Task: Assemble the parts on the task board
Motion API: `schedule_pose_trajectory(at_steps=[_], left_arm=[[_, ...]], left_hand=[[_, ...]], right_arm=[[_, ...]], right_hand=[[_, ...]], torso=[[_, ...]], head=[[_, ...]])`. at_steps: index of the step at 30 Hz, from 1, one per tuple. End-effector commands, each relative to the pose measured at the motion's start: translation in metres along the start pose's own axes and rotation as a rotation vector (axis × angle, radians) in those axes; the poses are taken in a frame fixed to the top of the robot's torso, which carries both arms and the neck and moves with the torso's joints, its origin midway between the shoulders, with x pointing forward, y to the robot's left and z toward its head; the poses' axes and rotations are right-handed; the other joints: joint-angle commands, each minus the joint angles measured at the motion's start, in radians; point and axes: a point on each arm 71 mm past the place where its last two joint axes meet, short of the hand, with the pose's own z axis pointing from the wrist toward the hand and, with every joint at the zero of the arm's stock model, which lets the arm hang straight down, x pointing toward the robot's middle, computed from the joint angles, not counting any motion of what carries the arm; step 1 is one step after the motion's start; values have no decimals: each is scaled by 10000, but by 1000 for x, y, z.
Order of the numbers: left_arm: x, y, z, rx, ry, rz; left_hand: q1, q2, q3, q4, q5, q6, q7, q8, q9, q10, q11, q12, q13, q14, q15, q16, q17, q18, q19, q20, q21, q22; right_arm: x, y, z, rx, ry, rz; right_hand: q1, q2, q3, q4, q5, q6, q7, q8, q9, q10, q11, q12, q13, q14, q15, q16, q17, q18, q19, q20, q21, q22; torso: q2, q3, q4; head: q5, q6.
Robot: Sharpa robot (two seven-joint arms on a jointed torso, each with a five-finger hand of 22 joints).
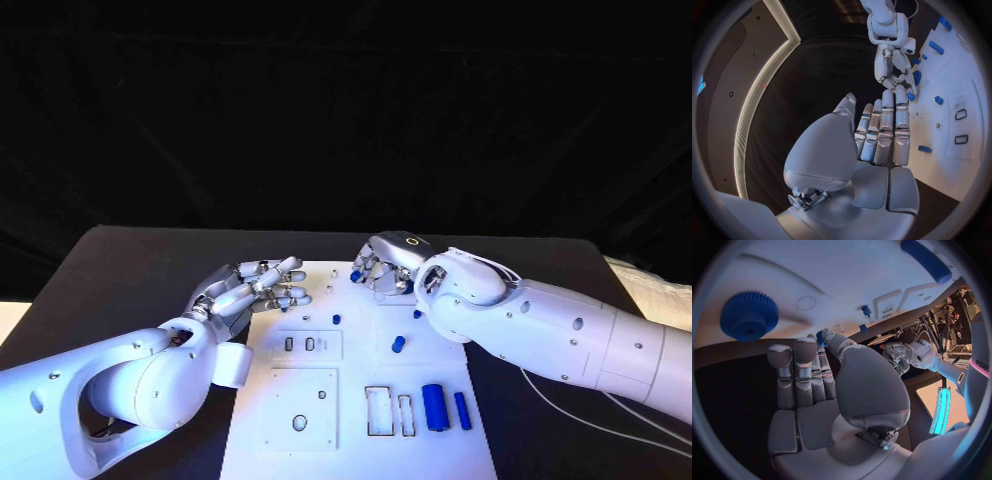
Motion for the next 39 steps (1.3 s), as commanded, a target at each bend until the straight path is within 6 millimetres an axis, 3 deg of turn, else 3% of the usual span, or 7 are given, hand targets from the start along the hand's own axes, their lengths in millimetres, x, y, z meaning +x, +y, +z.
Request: schedule_pose_trajectory(at_steps=[1, 6, 14, 17, 39], left_arm=[[2, -1, 0, 24, 167, -83], [2, -1, 1, 15, 173, -86], [2, -1, 1, -11, 195, -92], [2, -1, 1, -22, 199, -93], [1, -1, 1, -70, 237, -98]], left_hand=[[93, 5, 9, -51, -41, -43, 67, -33, -9, -45, 32, -51, -2, -15, 37, -46, 19, 97, 50, -1, -73, -18], [93, 7, 10, -52, -42, -46, 68, -35, -9, -47, 34, -53, -2, -15, 38, -48, 22, 97, 51, -1, -75, -19], [94, 8, 11, -53, -42, -48, 70, -37, -9, -49, 35, -55, -2, -16, 39, -49, 25, 96, 51, 0, -76, -19], [91, 12, 14, -55, -47, -56, 75, -44, -10, -57, 39, -61, -3, -19, 43, -54, 33, 95, 52, 1, -81, -21], [92, 18, 21, -67, -78, -75, 81, -60, -11, -77, 48, -76, -4, -32, 51, -69, 56, 92, 49, 6, -95, -26]], right_arm=[[-1, 1, 6, 261, -414, 91], [1, 5, 14, 396, -671, 156], [5, 8, 22, 468, -730, 237], [6, 10, 24, 439, -693, 260], [14, 17, 29, 382, -108, 228]], right_hand=[[-34, 105, -6, 54, -34, 27, 17, -60, 91, 12, 46, -59, -11, 202, -38, 64, 9, -186, 67, 14, 56, 8], [-54, 101, -4, 90, -63, 21, 26, -73, 94, 3, 53, -59, -11, 192, -33, 108, 40, -187, 62, 19, 74, 26], [-81, 87, -9, 129, -83, 12, 36, -87, 98, -5, 60, -57, -11, 180, -27, 145, 63, -190, 59, 24, 93, 47], [-81, 87, -9, 129, -83, 12, 36, -87, 98, -5, 60, -57, -11, 180, -27, 145, 63, -190, 59, 24, 93, 47], [-154, -24, -55, 218, -90, -49, 63, -143, 99, -80, 86, -68, -16, 120, -3, 175, 34, -186, 18, 44, 118, 57]], torso=[[22, -6, 41], [40, -14, 90], [64, -21, 101], [76, -4, 88], [116, -16, 142]], head=[[-22, 1], [-29, -2], [21, 10], [55, 10], [42, -6]])
